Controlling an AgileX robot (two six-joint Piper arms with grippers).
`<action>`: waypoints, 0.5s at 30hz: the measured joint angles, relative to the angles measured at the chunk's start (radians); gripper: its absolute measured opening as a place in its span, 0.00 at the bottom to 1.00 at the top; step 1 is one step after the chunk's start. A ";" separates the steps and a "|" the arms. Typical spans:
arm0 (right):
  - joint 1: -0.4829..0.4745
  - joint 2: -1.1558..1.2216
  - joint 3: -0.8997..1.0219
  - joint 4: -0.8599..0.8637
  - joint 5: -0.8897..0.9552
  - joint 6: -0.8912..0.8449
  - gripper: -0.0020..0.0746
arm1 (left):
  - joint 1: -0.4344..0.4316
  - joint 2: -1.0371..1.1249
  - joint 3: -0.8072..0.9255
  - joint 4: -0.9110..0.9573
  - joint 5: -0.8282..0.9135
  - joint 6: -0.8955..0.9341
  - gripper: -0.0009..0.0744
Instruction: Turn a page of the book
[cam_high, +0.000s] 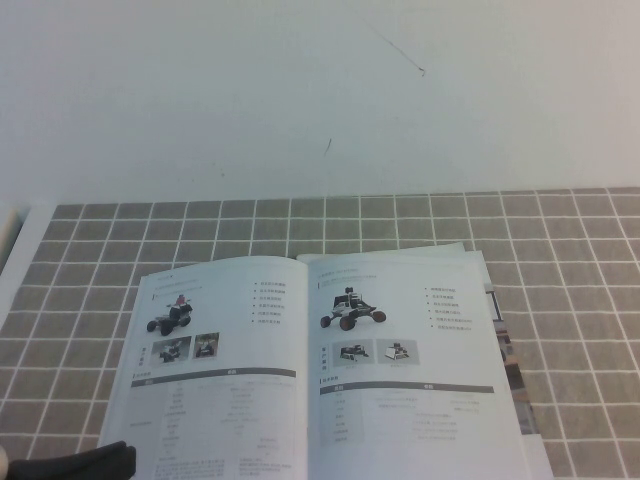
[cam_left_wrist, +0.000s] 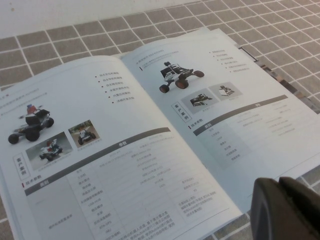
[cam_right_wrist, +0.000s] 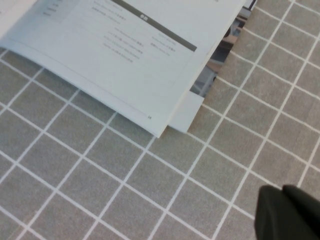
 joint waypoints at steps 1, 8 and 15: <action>0.000 0.000 0.000 0.000 0.000 0.000 0.02 | 0.000 0.000 0.000 0.000 0.000 0.000 0.01; 0.000 0.000 0.000 0.002 -0.002 0.000 0.02 | 0.000 0.000 0.000 0.000 0.000 0.000 0.01; 0.000 0.000 0.000 0.002 -0.002 0.002 0.02 | 0.021 -0.019 0.001 0.000 0.000 -0.003 0.01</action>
